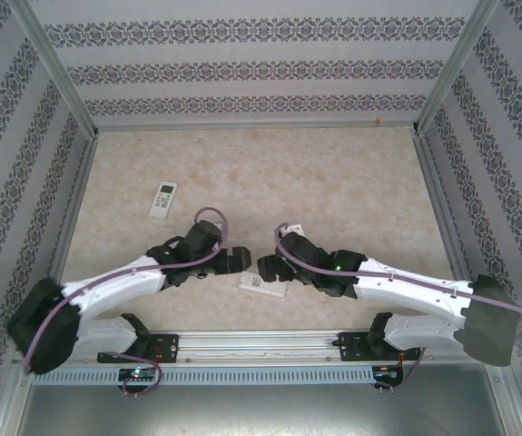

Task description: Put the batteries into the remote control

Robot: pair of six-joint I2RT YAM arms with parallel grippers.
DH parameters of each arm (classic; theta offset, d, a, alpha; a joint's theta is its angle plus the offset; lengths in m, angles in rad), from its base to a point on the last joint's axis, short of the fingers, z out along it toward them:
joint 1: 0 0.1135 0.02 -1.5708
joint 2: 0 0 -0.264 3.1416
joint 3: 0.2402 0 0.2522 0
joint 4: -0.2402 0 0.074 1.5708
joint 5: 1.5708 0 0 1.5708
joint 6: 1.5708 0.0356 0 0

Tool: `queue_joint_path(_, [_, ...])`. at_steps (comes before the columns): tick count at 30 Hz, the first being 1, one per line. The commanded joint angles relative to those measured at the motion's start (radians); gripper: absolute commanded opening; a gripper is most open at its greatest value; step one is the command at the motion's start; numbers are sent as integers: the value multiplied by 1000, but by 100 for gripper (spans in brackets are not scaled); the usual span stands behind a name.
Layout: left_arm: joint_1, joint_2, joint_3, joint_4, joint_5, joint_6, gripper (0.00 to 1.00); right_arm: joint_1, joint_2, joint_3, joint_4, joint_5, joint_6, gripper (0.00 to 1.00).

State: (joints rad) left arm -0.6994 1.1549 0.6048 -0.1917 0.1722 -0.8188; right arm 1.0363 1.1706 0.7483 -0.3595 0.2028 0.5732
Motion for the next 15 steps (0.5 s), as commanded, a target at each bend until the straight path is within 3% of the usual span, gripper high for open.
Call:
queue_joint_path(1, [69,-133,-37,-86,-76,-75,97,-2,60,21,-3,-105,-514,90])
queue_joint_path(8, [172,-288,-93,-82,57,-97,98,3,356,186,-160,-205,-751,89])
queue_joint_path(15, [182,-291,-98,-135,85,-86,99,14,560,296,-235,-226,-782,82])
